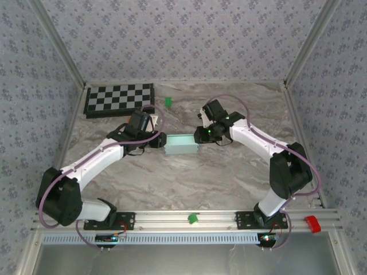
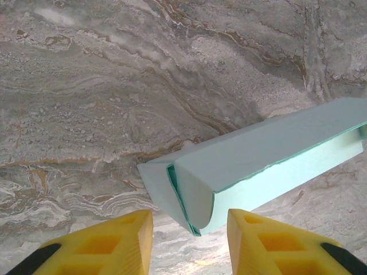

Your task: Fold the paper box

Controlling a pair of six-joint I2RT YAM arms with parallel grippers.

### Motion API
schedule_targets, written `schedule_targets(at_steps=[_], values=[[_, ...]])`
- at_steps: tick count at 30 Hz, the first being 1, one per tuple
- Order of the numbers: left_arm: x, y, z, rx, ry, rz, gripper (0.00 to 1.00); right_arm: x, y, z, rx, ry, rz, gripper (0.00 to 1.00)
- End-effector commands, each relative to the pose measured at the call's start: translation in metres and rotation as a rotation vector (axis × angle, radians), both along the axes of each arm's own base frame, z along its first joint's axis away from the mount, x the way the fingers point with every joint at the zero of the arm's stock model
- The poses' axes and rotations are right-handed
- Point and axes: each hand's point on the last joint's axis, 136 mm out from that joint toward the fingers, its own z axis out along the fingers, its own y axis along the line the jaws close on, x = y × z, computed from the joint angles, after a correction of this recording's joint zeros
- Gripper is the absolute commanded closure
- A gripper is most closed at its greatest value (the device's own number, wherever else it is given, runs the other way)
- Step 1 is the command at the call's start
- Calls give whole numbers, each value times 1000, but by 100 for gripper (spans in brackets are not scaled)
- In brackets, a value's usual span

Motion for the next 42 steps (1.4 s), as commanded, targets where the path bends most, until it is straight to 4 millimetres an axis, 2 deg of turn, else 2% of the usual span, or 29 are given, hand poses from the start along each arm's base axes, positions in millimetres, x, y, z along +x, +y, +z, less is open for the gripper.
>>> schedule_targets(at_steps=[1,6,12,20,29,32,33,42], values=[[6,-5,7,-15,-33,-15,65,5,3,16,9,-53,5,73],[10,-12,6,-30,-26,-26,73,5,4,16,15,-51,10,75],[12,-14,1,-23,-15,-31,77,9,6,16,25,-66,7,81],[8,-11,-11,-17,15,-25,87,3,4,4,9,-40,12,88],[-4,-5,-32,0,60,-13,89,-9,-1,-12,-19,1,29,90],[-7,-2,-39,9,74,-7,89,-10,0,-11,-19,-2,32,90],[-8,-1,-41,13,77,-5,89,-19,-5,-24,-37,28,33,90],[-16,4,-53,38,96,-1,90,-22,-1,-18,-26,9,54,86]])
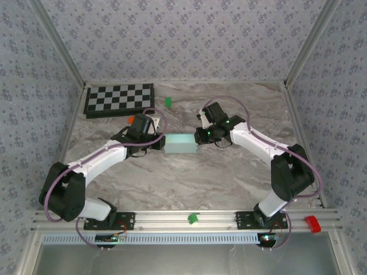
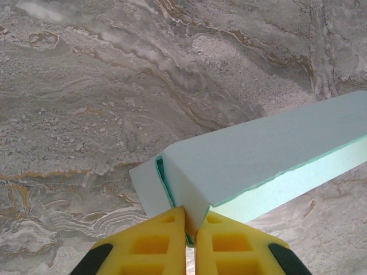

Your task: Fold the paper box

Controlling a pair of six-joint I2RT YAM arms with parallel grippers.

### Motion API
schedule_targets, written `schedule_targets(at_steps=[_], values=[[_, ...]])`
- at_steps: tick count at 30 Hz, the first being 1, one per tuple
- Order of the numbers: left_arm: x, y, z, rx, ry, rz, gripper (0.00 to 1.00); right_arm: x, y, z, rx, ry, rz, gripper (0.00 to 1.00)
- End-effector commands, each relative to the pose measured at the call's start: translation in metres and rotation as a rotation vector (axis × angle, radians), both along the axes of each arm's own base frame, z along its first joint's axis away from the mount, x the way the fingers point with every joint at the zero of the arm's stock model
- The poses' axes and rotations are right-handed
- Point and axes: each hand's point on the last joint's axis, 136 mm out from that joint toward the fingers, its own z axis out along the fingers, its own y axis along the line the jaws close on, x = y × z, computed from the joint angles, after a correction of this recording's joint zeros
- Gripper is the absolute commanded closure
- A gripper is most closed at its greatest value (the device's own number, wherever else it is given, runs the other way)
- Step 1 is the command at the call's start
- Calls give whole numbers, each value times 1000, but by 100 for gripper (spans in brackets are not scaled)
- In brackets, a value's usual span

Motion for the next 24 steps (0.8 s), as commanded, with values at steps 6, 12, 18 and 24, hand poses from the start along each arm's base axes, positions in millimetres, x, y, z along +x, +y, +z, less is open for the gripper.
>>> schedule_targets(at_steps=[6,12,18,24], values=[[-21,11,-29,59,105,5,90,-21,-2,4,2,16,41,73],[-18,8,-27,53,100,0,90,-18,1,25,62,-30,43,57],[-18,7,-25,49,95,-1,90,-4,5,46,191,-44,-6,51],[-19,8,-26,51,99,-1,90,18,3,54,248,-37,-84,49]])
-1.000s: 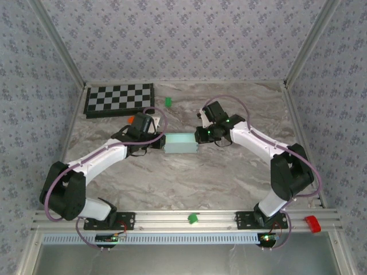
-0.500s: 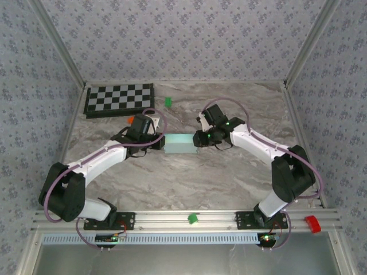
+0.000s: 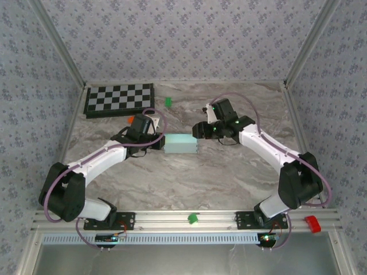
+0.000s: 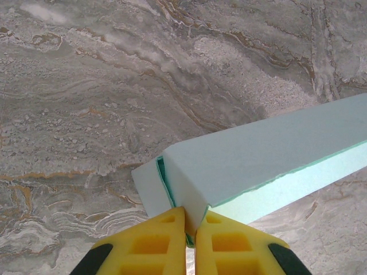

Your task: Fold the paper box

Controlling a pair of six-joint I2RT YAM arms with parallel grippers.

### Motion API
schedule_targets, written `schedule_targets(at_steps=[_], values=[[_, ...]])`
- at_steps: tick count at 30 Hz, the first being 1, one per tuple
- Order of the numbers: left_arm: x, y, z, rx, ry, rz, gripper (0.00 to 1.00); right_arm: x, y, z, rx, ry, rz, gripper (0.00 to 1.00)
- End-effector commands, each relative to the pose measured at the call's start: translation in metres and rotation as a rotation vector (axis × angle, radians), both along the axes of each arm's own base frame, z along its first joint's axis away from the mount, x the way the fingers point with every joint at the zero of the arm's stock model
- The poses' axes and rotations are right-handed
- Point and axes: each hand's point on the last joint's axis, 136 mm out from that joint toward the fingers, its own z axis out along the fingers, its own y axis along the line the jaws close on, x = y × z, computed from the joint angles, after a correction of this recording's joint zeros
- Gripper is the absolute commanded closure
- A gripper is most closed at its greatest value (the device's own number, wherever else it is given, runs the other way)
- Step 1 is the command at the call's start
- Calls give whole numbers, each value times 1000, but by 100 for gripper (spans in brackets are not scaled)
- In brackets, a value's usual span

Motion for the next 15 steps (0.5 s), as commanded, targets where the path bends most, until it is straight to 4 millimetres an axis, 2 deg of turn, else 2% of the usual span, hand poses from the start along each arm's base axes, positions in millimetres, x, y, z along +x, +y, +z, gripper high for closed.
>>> schedule_targets(at_steps=[1,2,3,15], values=[[-19,7,-26,50,101,-4,90,9,5,8,59,19,-30,49],[-18,7,-26,52,101,-3,90,9,4,4,54,33,-35,49],[-18,7,-26,52,101,-5,90,16,8,16,71,12,-35,49],[-18,7,-25,51,101,-4,90,15,14,-7,55,91,-24,49]])
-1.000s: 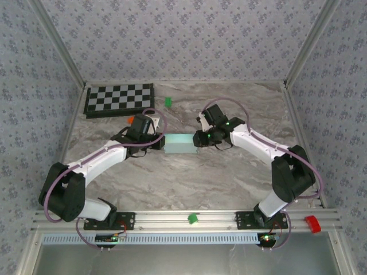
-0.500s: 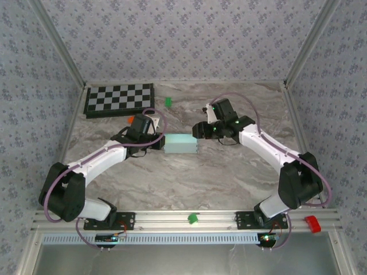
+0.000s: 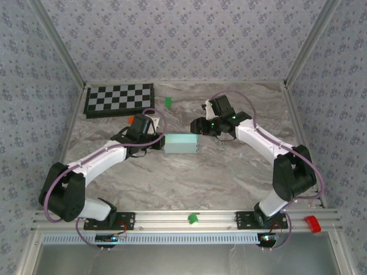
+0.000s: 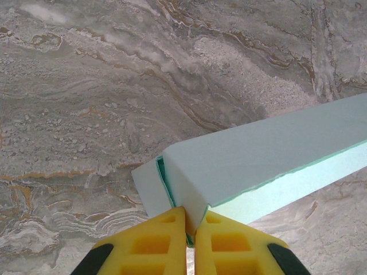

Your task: Fold the paper box

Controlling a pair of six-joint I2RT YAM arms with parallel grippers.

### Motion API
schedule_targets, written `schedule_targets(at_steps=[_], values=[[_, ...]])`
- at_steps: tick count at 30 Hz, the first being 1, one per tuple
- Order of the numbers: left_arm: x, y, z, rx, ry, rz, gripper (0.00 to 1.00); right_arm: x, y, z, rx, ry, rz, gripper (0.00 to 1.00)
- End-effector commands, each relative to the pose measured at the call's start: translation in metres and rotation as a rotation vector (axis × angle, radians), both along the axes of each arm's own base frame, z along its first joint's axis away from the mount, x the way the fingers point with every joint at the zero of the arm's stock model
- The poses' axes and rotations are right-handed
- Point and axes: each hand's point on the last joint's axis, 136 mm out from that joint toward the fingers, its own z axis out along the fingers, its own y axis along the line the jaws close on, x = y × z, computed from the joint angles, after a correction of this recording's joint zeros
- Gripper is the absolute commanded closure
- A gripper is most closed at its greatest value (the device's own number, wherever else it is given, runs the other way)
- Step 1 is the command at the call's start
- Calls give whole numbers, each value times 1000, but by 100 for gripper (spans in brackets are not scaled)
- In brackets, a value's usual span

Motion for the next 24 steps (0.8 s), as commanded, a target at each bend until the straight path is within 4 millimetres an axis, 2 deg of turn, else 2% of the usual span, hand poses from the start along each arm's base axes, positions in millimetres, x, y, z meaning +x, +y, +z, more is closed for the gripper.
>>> schedule_targets(at_steps=[1,8,11,13,24], values=[[-17,7,-25,51,101,-3,90,-2,5,-3,9,27,15,49],[-18,7,-25,50,103,-3,90,-12,2,-21,-25,66,28,49],[-18,7,-26,53,105,-3,90,-12,2,-22,-32,64,32,49],[-17,7,-26,52,105,0,90,-21,-3,-37,-58,97,36,49],[-18,7,-26,51,109,2,87,-29,-9,-56,-107,127,40,50]])
